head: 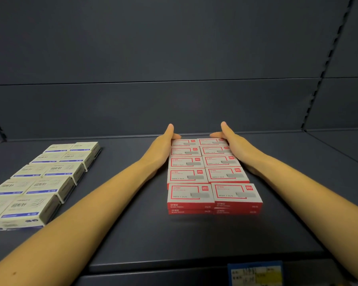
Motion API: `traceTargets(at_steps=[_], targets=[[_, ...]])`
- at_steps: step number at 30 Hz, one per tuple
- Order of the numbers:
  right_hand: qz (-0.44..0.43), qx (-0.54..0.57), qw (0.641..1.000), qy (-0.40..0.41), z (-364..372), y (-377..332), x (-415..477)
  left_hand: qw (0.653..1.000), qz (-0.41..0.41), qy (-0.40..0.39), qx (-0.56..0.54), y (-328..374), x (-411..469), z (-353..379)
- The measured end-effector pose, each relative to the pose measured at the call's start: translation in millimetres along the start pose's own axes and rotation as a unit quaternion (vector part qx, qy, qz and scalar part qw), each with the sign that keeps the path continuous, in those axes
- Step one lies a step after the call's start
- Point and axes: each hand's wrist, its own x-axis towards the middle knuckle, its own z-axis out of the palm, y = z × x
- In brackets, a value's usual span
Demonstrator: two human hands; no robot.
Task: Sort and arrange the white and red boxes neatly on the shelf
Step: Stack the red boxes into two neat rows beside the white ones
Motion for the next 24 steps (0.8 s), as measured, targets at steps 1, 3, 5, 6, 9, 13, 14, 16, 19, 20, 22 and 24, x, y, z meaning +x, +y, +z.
traceTargets(at_steps=[1, 3, 5, 6, 9, 13, 14, 16, 19, 20, 22, 24], targets=[[-0.002, 0.019, 1.0, 0.007, -0.3, -0.6, -4.7, 1.0, 0.001, 0.005, -0.016, 0.3, -3.2, 1.1], [0.006, 0.065, 0.998, 0.015, -0.5, -1.2, -17.2, 0.998, -0.007, 0.009, -0.066, 0.5, -14.4, 1.4], [0.02, 0.105, 0.994, 0.012, -2.0, 0.9, -32.8, 0.993, -0.026, -0.012, -0.118, -2.7, -27.3, 0.4], [0.025, 0.114, 0.993, 0.006, -1.9, 1.5, -41.6, 0.989, -0.033, -0.026, -0.139, -5.0, -33.6, -0.2], [0.021, 0.172, 0.985, -0.02, 0.9, 6.7, -63.6, 0.979, -0.041, -0.033, -0.199, -7.2, -53.9, 3.2], [0.045, 0.282, 0.958, -0.011, 2.2, 20.9, -82.0, 0.963, -0.055, -0.041, -0.26, -8.3, -73.0, 14.5], [0.048, 0.291, 0.955, -0.011, 3.4, 21.5, -84.5, 0.959, -0.056, -0.035, -0.275, -9.5, -74.0, 16.1], [0.055, 0.298, 0.953, -0.012, 6.6, 19.3, -85.8, 0.952, -0.065, -0.028, -0.296, -7.3, -76.1, 19.3], [0.055, 0.308, 0.95, -0.022, 11.5, 6.7, -90.9, 0.952, -0.066, -0.013, -0.298, -0.9, -78.5, 24.9], [0.056, 0.311, 0.949, -0.022, 11.6, 7.3, -91.2, 0.952, -0.07, -0.007, -0.297, 1.1, -79.1, 26.0], [0.059, 0.32, 0.945, -0.027, 12.9, 4.8, -91.4, 0.955, -0.072, -0.001, -0.286, 2.5, -79.6, 27.5], [0.063, 0.32, 0.945, -0.032, 13.3, 2.6, -91.1, 0.957, -0.071, 0.006, -0.281, 3.9, -78.9, 28.6]])
